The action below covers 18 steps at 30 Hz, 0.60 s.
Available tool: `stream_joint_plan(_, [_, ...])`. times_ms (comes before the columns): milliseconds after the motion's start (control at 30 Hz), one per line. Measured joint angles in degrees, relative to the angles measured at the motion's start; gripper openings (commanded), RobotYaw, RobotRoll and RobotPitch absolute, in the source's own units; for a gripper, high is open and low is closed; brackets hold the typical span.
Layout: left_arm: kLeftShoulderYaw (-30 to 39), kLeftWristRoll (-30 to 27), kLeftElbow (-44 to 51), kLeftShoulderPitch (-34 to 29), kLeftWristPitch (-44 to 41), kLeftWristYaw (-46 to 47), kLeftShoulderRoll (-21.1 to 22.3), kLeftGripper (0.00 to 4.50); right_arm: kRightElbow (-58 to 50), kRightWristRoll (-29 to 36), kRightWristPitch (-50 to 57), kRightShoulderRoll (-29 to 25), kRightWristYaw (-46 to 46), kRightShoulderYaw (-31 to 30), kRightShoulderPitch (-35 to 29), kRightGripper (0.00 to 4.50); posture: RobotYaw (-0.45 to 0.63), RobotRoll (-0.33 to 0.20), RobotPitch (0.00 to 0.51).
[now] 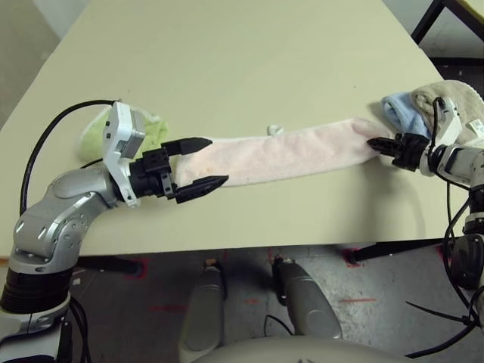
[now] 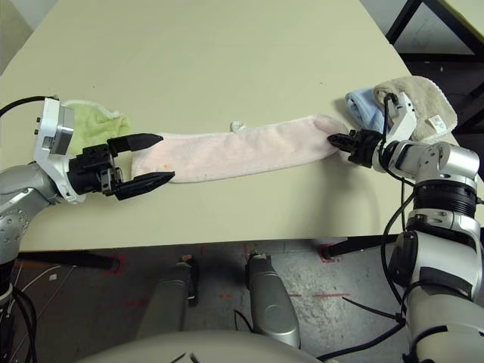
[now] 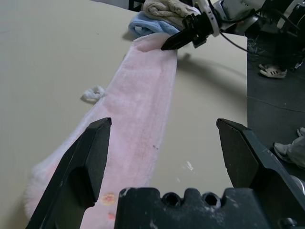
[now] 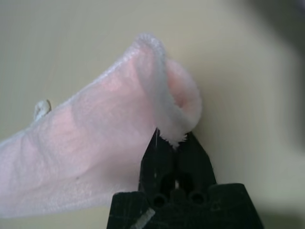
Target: Fold the towel and set it aside.
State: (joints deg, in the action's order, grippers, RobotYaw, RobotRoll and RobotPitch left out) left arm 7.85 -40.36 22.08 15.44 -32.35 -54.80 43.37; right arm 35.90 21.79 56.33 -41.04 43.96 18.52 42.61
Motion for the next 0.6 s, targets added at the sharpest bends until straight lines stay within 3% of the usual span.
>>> stream_joint_plan(267, [-0.4, 0.5, -0.5, 0.1, 0.9, -0.7, -0.1, 4.5, 2.3, -3.3, -8.7, -10.1, 8.2, -6.5, 3.5, 0.03, 0.02, 0.0, 0.193])
stream_joint_plan(433, [-1.7, 1.2, -0.8, 1.4, 1.6, -1.0, -0.7, 4.5, -0.5, -4.0, -11.5, -10.2, 14.8, -11.4, 6.1, 0.03, 0.02, 0.0, 0.188])
stream_joint_plan(600, [-2.3, 1.8, -1.0, 1.8, 2.0, -1.1, -1.4, 4.5, -10.7, -3.6, -11.0, -8.7, 22.1, -18.3, 5.9, 0.03, 0.03, 0.0, 0.184])
